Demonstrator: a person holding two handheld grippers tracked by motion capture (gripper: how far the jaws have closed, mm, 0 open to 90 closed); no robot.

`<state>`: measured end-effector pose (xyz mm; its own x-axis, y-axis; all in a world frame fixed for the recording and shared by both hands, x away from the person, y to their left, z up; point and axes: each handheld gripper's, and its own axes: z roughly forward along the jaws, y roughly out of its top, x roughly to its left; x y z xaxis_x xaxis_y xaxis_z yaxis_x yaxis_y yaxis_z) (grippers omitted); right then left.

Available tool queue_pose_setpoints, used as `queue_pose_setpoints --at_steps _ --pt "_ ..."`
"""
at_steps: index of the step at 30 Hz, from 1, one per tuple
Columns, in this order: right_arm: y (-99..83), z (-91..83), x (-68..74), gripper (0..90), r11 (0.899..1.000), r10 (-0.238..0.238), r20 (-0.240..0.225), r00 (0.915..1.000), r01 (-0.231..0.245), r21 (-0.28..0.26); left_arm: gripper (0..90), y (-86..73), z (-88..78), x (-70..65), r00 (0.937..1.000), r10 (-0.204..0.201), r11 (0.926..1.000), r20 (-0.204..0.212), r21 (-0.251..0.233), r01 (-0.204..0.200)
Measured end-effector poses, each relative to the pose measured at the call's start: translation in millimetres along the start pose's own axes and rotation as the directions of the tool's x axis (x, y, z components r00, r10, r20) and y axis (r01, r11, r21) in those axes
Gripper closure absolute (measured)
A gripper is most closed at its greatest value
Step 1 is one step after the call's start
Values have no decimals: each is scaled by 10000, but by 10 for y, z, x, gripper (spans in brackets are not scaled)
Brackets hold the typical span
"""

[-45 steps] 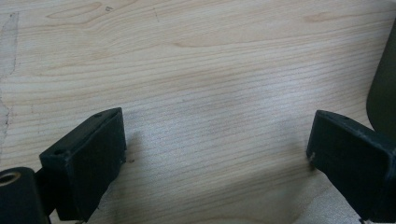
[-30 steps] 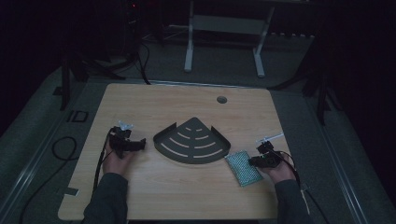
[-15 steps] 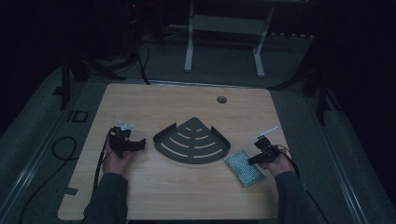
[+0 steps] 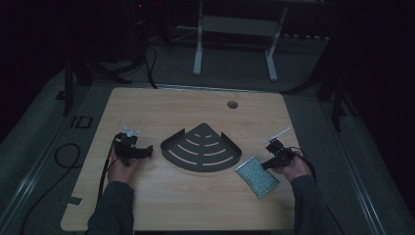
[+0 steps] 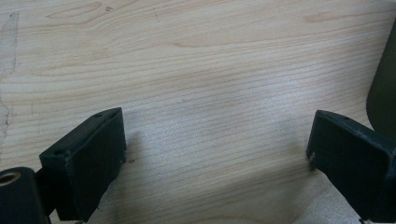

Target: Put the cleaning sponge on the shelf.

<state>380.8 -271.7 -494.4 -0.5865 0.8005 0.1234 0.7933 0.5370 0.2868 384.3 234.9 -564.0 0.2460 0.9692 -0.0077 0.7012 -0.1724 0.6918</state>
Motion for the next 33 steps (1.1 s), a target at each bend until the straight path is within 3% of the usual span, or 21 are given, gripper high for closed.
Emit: queue_pose_setpoints --at_steps 33 --pt "264 -534 21 898 9985 -440 746 9962 464 -298 52 0 1 -1 10000 -11 10000 -3 -10 11"
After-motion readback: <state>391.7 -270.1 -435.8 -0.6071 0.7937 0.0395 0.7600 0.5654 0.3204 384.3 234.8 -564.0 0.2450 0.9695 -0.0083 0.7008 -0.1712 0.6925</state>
